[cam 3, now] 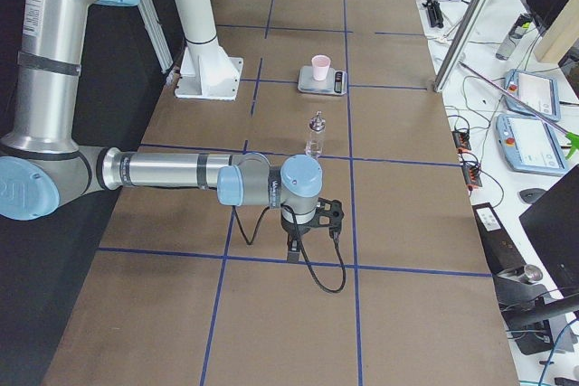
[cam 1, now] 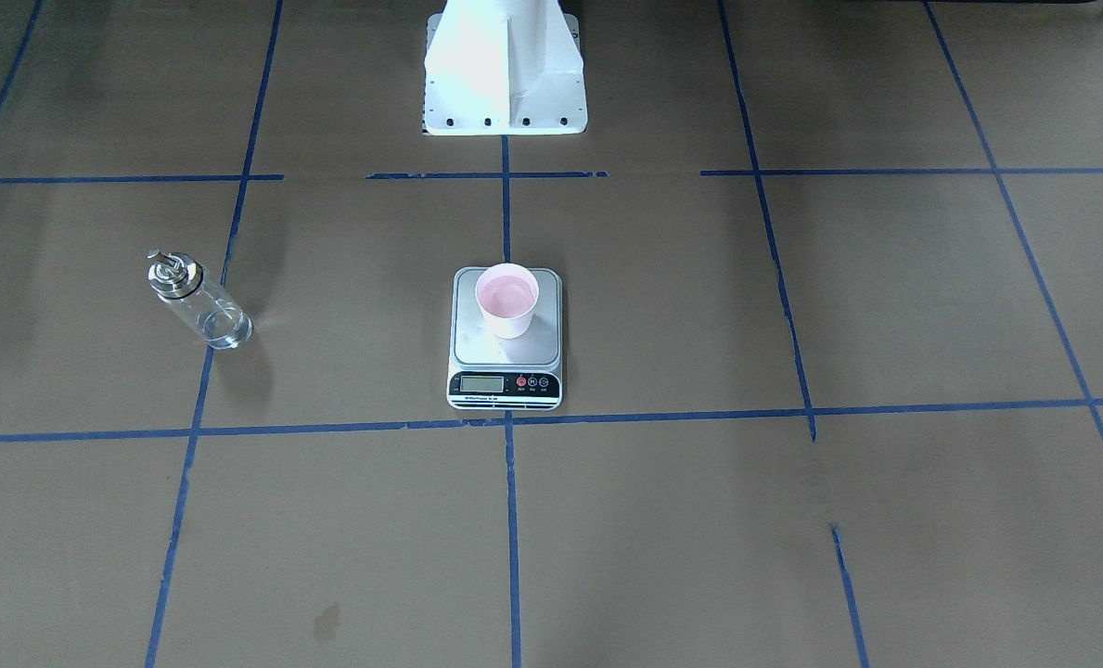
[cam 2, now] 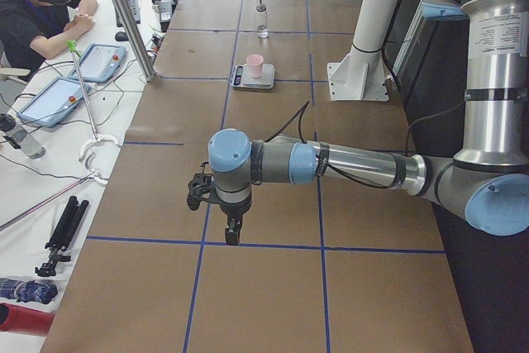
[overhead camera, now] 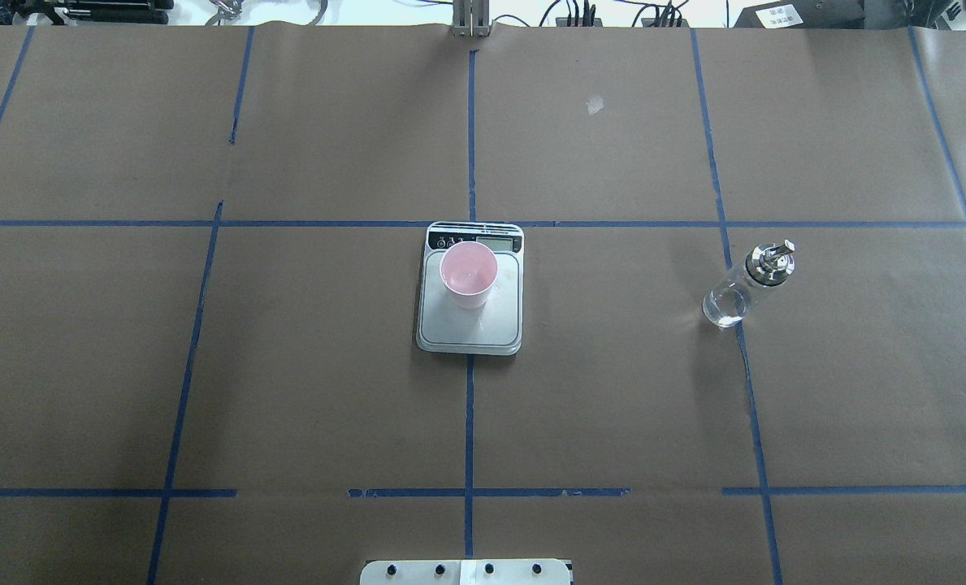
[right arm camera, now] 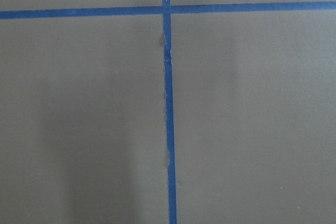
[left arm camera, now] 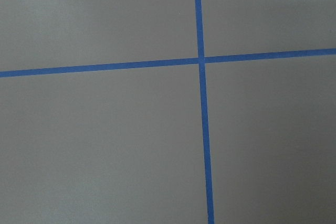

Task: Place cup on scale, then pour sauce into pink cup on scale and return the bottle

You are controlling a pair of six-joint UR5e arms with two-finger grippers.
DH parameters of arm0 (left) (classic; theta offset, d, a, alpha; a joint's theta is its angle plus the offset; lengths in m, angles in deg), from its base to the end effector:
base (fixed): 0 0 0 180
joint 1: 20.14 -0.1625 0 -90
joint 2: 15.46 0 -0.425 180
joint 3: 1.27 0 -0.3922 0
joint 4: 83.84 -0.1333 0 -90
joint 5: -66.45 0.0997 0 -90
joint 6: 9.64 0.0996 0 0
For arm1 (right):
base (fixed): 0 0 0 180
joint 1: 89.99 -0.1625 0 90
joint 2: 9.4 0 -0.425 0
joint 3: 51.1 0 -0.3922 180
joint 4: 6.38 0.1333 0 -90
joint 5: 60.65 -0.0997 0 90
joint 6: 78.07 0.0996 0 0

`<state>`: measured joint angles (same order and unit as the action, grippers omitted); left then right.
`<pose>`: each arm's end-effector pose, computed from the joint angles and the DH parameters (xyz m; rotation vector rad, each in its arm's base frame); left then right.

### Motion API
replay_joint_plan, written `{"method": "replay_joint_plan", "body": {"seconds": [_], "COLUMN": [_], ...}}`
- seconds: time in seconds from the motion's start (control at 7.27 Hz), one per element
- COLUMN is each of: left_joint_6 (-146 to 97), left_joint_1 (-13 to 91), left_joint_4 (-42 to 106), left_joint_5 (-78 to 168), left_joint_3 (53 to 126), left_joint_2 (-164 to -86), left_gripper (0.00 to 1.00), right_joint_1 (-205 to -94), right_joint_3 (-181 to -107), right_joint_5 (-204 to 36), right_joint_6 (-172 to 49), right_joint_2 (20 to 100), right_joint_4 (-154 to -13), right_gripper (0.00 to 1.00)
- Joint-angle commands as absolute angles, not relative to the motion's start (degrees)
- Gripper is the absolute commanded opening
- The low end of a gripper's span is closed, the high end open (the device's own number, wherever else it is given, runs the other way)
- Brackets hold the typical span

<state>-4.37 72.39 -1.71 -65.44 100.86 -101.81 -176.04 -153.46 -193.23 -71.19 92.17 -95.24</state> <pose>-0.0871 -0.4579 0.6019 0.0599 0.7288 0.0496 0.0376 -0.4126 0.6434 -0.0381 -0.7428 0.0362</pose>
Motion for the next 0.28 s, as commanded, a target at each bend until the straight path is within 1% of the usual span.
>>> {"method": "replay_joint_plan", "body": {"seconds": [0.0, 0.14], "left_joint_6": [-4.37, -4.37], "left_joint_1": [72.32, 72.32], "left_joint_4": [-1.83, -1.92], "left_joint_5": [-65.12, -65.12], "left_joint_3": [101.04, 101.21], "left_joint_2": [-101.68, -101.68], "left_gripper": [1.0, 1.0], "right_joint_1": [-176.03, -176.03], "right_joint_3": [-153.49, -153.49], "right_joint_5": [-193.19, -193.19], "right_joint_6": [-71.12, -71.12], "right_joint_2": [92.2, 92.2], "right_joint_4": [-95.24, -95.24], "right_gripper": [1.0, 1.0]}}
